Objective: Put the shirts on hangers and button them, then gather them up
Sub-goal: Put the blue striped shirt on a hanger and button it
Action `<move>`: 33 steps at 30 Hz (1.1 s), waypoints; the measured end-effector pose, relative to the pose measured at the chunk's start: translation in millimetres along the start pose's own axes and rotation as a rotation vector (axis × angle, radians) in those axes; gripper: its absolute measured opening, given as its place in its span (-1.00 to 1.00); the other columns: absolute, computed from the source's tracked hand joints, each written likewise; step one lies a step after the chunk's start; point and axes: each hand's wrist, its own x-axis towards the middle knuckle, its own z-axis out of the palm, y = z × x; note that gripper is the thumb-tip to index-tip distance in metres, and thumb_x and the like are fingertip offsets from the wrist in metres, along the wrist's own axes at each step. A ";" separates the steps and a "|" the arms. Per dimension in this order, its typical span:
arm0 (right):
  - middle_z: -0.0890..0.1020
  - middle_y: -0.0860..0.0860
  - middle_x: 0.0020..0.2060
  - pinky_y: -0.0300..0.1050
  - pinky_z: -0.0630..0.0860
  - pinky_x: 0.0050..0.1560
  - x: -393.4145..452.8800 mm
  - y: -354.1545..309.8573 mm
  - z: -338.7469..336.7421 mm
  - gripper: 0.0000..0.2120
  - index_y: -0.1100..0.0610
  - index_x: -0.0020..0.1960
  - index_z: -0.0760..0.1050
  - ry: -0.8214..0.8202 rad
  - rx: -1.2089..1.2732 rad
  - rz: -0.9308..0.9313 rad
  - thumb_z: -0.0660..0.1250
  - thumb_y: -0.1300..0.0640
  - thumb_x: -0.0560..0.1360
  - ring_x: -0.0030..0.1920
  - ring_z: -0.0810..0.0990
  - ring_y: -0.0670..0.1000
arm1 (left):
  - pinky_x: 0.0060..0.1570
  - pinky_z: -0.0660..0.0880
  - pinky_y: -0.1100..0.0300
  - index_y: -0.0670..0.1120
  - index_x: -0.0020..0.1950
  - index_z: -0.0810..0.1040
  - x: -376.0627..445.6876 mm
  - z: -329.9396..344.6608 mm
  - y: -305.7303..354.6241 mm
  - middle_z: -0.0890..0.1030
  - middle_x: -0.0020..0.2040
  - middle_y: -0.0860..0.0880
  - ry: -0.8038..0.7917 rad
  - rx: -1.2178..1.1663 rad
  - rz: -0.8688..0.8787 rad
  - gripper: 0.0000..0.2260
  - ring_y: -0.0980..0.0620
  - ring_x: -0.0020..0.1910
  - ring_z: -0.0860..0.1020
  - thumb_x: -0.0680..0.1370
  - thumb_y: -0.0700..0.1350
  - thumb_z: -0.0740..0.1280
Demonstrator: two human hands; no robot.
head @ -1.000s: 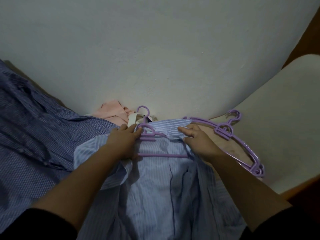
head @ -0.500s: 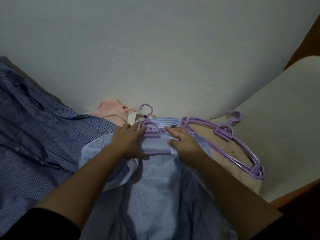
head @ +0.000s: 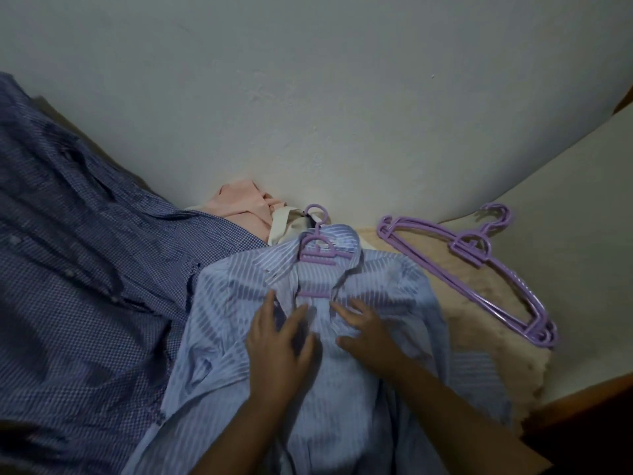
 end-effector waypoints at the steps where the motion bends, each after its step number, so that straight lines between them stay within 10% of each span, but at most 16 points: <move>1: 0.13 0.09 0.47 -0.30 0.09 0.31 -5.6 3.1 6.3 -0.31 -0.06 0.48 0.16 -0.020 -0.009 0.026 0.28 -0.03 0.39 0.46 0.14 0.02 | 0.17 0.42 -0.18 0.06 0.24 0.58 -8.3 5.9 -0.5 0.28 0.48 -0.24 -0.031 0.000 -0.016 -0.64 -0.25 0.36 0.38 0.47 0.07 0.28; 7: 0.13 0.08 0.48 -0.19 0.14 0.41 -18.0 3.6 23.7 -0.39 0.11 0.49 0.17 -0.063 0.122 0.104 0.31 0.22 0.50 0.46 0.19 0.06 | 0.35 0.34 0.04 -0.01 0.43 0.38 -19.0 7.9 19.9 0.39 0.43 -0.15 -0.245 -0.299 -0.256 -0.62 -0.14 0.40 0.37 0.62 -0.20 0.21; 14: 0.46 0.05 0.18 -0.41 0.35 -0.02 -21.2 -0.7 28.3 -0.61 0.10 0.32 0.41 0.131 0.378 0.058 0.16 0.37 0.54 0.02 0.43 -0.13 | 0.30 0.25 0.27 0.04 0.43 0.38 -18.4 -0.6 28.3 0.23 0.52 -0.05 -0.179 -0.467 -0.365 -0.63 0.13 0.45 0.21 0.63 -0.19 0.20; 22: 0.39 0.06 0.26 -0.51 0.31 0.08 15.1 -22.1 17.5 -0.61 0.24 0.33 0.42 0.301 0.501 -0.005 0.13 0.44 0.55 0.28 0.40 0.01 | 0.34 0.37 0.12 0.00 0.30 0.53 27.3 -10.8 32.2 0.53 0.28 0.09 0.052 -0.771 -0.566 -0.72 0.10 0.32 0.45 0.62 -0.19 0.22; 28: 0.46 0.10 0.26 -0.14 0.27 0.40 26.3 -21.4 20.5 -0.69 0.28 0.29 0.46 0.351 0.406 -0.033 0.16 0.38 0.57 0.34 0.40 0.07 | 0.30 0.44 0.05 -0.10 0.24 0.58 46.7 -7.4 19.8 0.60 0.10 0.09 0.046 -0.822 -0.637 -0.74 0.10 0.19 0.53 0.58 -0.27 0.28; 33: 0.43 0.14 0.25 -0.41 0.22 0.24 31.6 -19.1 18.6 -0.69 0.32 0.26 0.48 0.359 0.316 -0.005 0.15 0.41 0.55 0.29 0.42 0.08 | 0.00 0.57 0.21 -0.08 0.22 0.60 49.8 0.3 13.3 0.66 -0.04 0.06 -0.073 -0.807 -0.650 -0.72 0.06 -0.06 0.62 0.54 -0.30 0.33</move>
